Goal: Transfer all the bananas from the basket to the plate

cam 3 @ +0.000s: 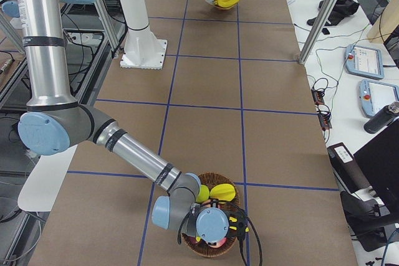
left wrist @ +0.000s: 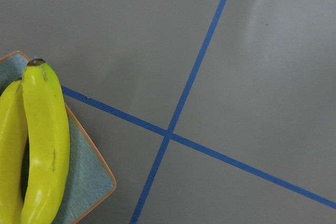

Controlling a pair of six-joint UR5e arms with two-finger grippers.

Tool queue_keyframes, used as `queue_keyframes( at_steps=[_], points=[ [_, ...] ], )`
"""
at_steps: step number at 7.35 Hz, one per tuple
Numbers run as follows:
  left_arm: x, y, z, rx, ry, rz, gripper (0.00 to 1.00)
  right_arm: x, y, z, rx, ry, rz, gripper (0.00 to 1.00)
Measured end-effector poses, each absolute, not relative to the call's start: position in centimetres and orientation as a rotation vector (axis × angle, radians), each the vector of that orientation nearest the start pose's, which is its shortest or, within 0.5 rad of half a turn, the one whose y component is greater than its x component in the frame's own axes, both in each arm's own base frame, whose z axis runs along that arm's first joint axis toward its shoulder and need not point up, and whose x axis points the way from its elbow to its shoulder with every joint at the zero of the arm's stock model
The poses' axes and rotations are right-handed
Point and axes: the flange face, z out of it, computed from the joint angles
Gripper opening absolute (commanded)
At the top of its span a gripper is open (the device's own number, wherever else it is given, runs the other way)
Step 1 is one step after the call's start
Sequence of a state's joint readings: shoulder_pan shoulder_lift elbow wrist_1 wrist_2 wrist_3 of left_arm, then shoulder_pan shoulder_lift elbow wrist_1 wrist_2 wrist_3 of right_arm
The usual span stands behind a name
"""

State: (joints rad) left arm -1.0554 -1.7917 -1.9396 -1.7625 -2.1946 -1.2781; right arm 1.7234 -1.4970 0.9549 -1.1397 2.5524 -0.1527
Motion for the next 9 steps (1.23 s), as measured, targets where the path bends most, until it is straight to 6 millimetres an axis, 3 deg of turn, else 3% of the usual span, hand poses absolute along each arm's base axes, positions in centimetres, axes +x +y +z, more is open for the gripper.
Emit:
queue_keyframes(
  at_steps=[1,4,6,9],
  points=[
    [20.4,-51.3,34.6,0.009,0.966,-0.459,0.99,11.9,-44.7,85.5,0.048,-0.987,0.053,0.01],
    [20.3,-51.2,34.4,0.011,0.970,-0.458,0.99,11.9,-44.7,85.5,0.053,-0.990,0.042,0.00],
    [20.3,-51.2,34.3,0.012,0.973,-0.457,0.99,11.8,-45.4,84.3,0.081,-1.007,0.024,0.00],
    [20.4,-51.1,33.8,0.014,0.980,-0.456,0.99,12.2,-48.1,78.0,0.178,-1.047,-0.015,0.00]
  ],
)
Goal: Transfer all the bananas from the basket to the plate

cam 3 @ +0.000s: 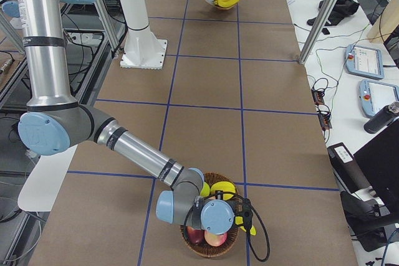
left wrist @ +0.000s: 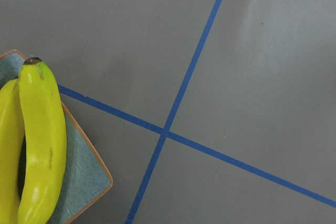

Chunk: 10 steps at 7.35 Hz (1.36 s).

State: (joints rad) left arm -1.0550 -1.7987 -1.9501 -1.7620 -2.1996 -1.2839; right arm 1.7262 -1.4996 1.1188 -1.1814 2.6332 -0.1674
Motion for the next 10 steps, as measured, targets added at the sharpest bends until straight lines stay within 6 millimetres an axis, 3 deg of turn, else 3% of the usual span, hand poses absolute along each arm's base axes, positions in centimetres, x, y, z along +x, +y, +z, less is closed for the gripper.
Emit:
queue_keyframes(
  at_steps=[2,4,6,8,10],
  points=[
    [20.6,-51.1,33.0,0.014,0.999,-0.442,0.99,11.9,-50.8,71.3,0.236,-1.046,-0.059,0.00],
    [21.1,-51.4,31.2,0.021,1.033,-0.417,0.99,7.4,-54.2,62.5,0.259,-1.082,-0.133,0.00],
    [21.6,-52.1,29.0,0.041,1.060,-0.398,0.99,0.2,-57.0,53.0,0.285,-1.134,-0.257,0.00],
    [22.4,-52.6,26.8,0.055,1.108,-0.360,0.99,-8.8,-59.3,43.0,0.255,-1.209,-0.351,0.00],
    [24.6,-53.2,24.8,0.050,1.214,-0.307,0.99,-17.6,-59.5,35.3,0.194,-1.284,-0.446,0.00]
  ],
)
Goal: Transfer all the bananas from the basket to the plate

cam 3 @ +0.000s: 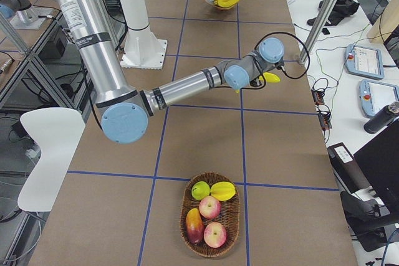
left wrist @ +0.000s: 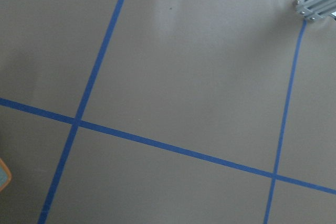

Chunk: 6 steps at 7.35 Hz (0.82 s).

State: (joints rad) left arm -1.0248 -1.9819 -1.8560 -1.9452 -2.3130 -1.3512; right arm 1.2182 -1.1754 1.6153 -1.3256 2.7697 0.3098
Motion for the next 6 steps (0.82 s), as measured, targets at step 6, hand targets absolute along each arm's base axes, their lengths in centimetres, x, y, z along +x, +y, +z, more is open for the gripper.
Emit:
queue_keyframes(
  at_steps=[6],
  points=[
    [30.5,-53.3,18.8,0.015,1.390,-0.257,0.99,-34.3,-53.3,19.6,0.044,-1.387,-0.608,0.00]
  ],
)
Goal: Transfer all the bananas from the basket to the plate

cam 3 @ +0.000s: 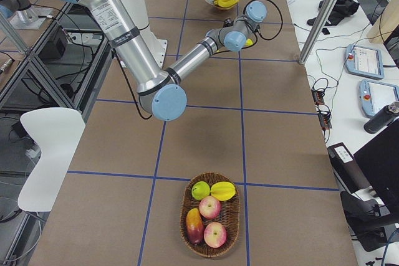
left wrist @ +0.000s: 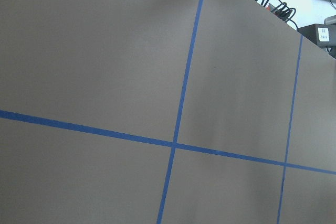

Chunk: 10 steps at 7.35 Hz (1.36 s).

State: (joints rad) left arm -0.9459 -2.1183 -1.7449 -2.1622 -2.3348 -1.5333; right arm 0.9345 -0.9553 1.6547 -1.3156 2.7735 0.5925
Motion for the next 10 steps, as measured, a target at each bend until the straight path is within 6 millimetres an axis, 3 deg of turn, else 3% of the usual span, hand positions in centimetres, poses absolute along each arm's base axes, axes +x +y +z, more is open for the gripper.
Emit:
queue_keyframes(
  at_steps=[5,8,10],
  points=[
    [33.3,-50.9,14.6,-0.075,1.479,-0.222,0.99,-39.5,-50.4,13.0,0.091,-1.396,-0.692,0.00],
    [36.0,-50.8,12.4,-0.121,1.579,-0.209,0.99,-40.1,-49.5,10.1,0.106,-1.409,-0.696,0.00],
    [36.6,-51.3,11.9,-0.151,1.619,-0.228,0.98,-39.6,-48.9,9.0,0.121,-1.419,-0.701,0.00]
  ],
)
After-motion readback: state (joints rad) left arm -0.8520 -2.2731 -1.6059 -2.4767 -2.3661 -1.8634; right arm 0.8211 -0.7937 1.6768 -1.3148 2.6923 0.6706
